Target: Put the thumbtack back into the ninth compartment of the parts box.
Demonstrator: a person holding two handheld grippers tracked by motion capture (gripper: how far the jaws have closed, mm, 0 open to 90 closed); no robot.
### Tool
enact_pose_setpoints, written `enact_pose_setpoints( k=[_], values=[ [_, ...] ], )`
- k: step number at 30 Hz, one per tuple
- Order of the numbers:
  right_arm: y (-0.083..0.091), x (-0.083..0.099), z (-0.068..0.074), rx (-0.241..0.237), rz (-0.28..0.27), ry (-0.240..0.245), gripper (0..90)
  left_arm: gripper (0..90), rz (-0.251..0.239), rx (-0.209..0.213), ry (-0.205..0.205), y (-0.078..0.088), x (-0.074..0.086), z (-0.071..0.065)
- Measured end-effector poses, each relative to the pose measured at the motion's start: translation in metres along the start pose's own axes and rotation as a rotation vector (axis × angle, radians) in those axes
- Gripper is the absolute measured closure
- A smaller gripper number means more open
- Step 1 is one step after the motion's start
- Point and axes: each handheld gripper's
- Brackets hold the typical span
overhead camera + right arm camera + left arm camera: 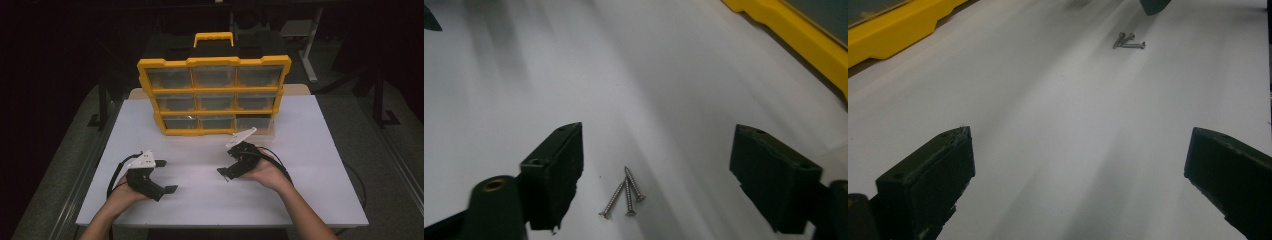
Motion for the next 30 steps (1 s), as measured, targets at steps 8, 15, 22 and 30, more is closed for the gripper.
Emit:
enact_pose_setpoints(
  k=[8, 15, 22, 30],
  values=[
    [-0.006, 0.001, -0.002, -0.035, 0.048, 0.026, 51.2, 0.0, -0.002, 0.0, 0.003, 0.001, 0.001, 0.001],
    [-0.01, 0.002, -0.001, -0.056, 0.079, 0.055, 65.3, 0.0, 0.001, -0.003, 0.003, 0.001, 0.001, 0.001],
    [-0.013, 0.002, 0.002, -0.066, 0.111, 0.073, 74.9, 0.0, -0.001, -0.002, 0.003, 0.001, 0.001, 0.0],
    [-0.016, 0.002, 0.003, -0.07, 0.128, 0.076, 78.4, 0.0, 0.0, -0.003, 0.003, 0.001, 0.001, 0.0]
  ],
)
Point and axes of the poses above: each handheld gripper's, and its own axes: y roughly backward along the jaws, x roughly out of its underside, z roughly to its left, and after that the axes turned 10 degrees about x, right-handed
